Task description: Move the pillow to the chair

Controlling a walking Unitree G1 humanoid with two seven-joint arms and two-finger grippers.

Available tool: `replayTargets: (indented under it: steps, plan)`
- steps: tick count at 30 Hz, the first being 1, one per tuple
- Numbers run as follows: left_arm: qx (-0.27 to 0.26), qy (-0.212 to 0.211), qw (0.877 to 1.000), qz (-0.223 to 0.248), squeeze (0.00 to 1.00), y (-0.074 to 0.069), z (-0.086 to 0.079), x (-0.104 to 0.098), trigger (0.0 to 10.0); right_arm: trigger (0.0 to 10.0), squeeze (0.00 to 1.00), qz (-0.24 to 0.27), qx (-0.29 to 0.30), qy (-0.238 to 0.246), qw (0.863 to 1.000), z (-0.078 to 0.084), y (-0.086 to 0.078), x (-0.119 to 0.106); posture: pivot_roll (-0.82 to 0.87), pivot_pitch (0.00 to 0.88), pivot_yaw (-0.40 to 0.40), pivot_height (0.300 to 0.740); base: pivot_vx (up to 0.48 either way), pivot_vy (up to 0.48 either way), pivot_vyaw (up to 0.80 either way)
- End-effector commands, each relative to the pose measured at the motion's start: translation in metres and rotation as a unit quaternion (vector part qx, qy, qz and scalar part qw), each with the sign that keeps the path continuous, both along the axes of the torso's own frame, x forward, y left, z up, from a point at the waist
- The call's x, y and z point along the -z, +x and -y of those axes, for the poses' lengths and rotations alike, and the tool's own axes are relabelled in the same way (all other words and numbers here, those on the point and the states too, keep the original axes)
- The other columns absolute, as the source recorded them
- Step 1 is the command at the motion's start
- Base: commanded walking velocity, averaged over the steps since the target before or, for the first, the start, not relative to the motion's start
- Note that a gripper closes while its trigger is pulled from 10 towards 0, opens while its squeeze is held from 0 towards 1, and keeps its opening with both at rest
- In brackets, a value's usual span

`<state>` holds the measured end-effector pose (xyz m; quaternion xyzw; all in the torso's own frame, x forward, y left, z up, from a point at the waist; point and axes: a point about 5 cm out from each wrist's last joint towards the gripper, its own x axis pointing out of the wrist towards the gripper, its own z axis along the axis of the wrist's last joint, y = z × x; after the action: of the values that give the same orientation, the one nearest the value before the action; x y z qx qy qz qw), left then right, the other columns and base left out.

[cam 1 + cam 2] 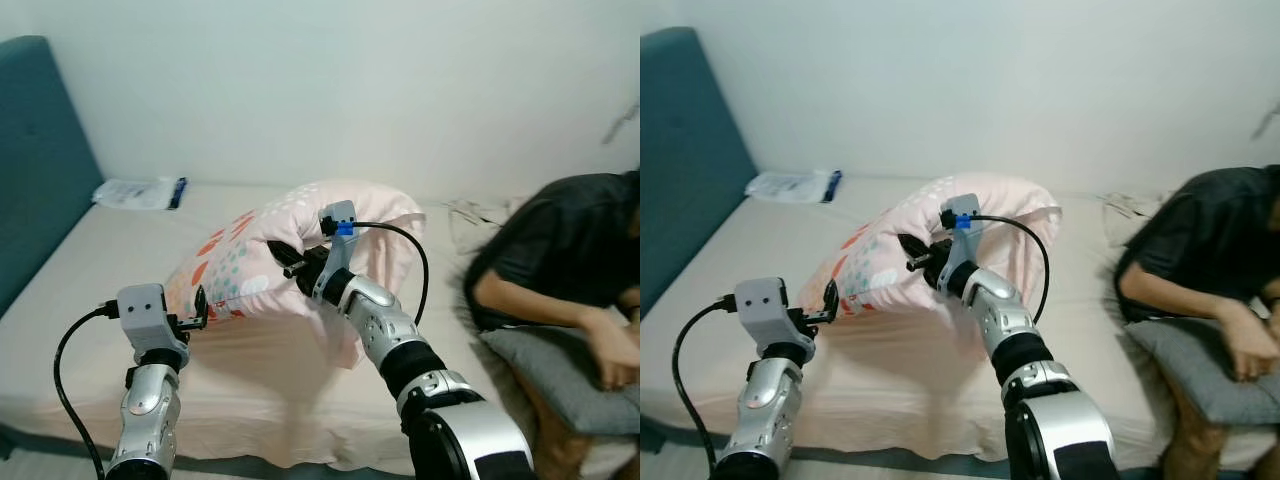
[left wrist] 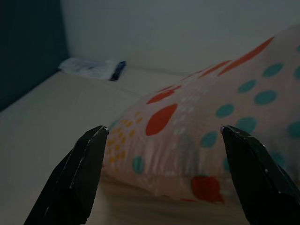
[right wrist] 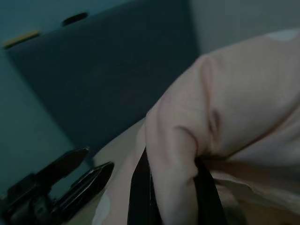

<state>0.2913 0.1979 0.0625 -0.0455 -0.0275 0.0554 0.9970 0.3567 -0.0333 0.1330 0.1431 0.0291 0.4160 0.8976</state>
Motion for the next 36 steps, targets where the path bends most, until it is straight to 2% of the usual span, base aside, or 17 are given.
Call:
replayTargets:
  steps: [1,2,5,8,11,13,14,17,18,22,29,34,36]
  plan:
    - [0.006,0.003,1.0,-0.008,0.0,-0.004,0.006,0.006,10.0,10.0,0.0,0.017,-0.021,-0.001,1.0,-0.008,-0.007,0.002,0.02,0.032,-0.072,0.74,0.0,0.0,0.8]
    - [0.006,0.003,1.0,-0.008,0.0,-0.004,0.006,0.006,10.0,10.0,0.0,0.017,-0.021,-0.001,1.0,-0.008,-0.007,0.002,0.02,0.032,-0.072,0.74,0.0,0.0,0.8]
    - [0.013,0.007,1.0,-0.02,0.0,-0.011,0.01,0.013,10.0,10.0,0.0,-0.003,-0.026,-0.02,0.999,-0.008,-0.016,0.021,0.02,0.032,-0.072,0.74,0.0,0.0,0.8]
    - [0.013,0.012,0.999,-0.028,0.0,-0.022,0.012,0.02,10.0,10.0,0.0,-0.008,-0.026,-0.023,0.999,-0.002,-0.024,0.033,0.02,0.043,-0.072,0.74,0.0,0.0,0.8]
    - [0.011,0.012,0.999,-0.027,0.0,-0.026,0.012,0.021,10.0,10.0,0.0,-0.005,-0.024,-0.02,1.0,0.0,-0.026,0.034,0.02,0.046,-0.074,0.74,0.0,0.0,0.79]
    - [0.005,0.012,1.0,-0.023,0.0,-0.036,0.011,0.021,10.0,10.0,0.0,0.003,-0.018,-0.008,1.0,0.007,-0.032,0.035,0.02,0.048,-0.079,0.74,0.0,0.0,0.79]
    - [0.005,0.012,1.0,-0.023,0.0,-0.036,0.011,0.021,10.0,10.0,0.0,0.003,-0.018,-0.008,1.0,0.007,-0.032,0.035,0.02,0.048,-0.079,0.74,0.0,0.0,0.79]
    - [-0.004,0.015,1.0,-0.001,0.0,-0.054,0.012,0.01,10.0,10.0,0.0,0.025,0.001,-0.01,1.0,0.022,-0.043,0.034,0.02,0.054,-0.085,0.74,0.0,0.0,0.79]
    - [-0.004,0.015,1.0,-0.001,0.0,-0.054,0.012,0.01,10.0,10.0,0.0,0.025,0.001,-0.01,1.0,0.022,-0.043,0.034,0.02,0.054,-0.085,0.74,0.0,0.0,0.79]
    - [0.007,0.019,1.0,0.02,0.0,-0.077,0.027,-0.006,10.0,10.0,0.0,0.047,0.031,-0.05,0.997,0.047,-0.06,0.039,0.02,0.059,-0.088,0.74,0.0,0.0,0.79]
    - [0.03,0.019,0.999,0.023,0.0,-0.087,0.039,-0.015,10.0,10.0,0.0,0.049,0.054,-0.067,0.995,0.058,-0.07,0.041,0.02,0.061,-0.084,0.74,0.0,0.0,0.79]
    - [0.028,0.022,0.999,0.019,0.0,-0.085,0.038,-0.018,10.0,10.0,0.0,0.059,0.066,-0.066,0.994,0.058,-0.066,0.034,0.02,0.06,-0.083,0.74,0.0,0.0,0.79]
    - [0.024,0.026,0.999,0.016,0.0,-0.084,0.035,-0.022,10.0,10.0,0.0,0.073,0.071,-0.063,0.993,0.056,-0.063,0.024,0.02,0.057,-0.081,0.74,0.0,0.0,0.79]
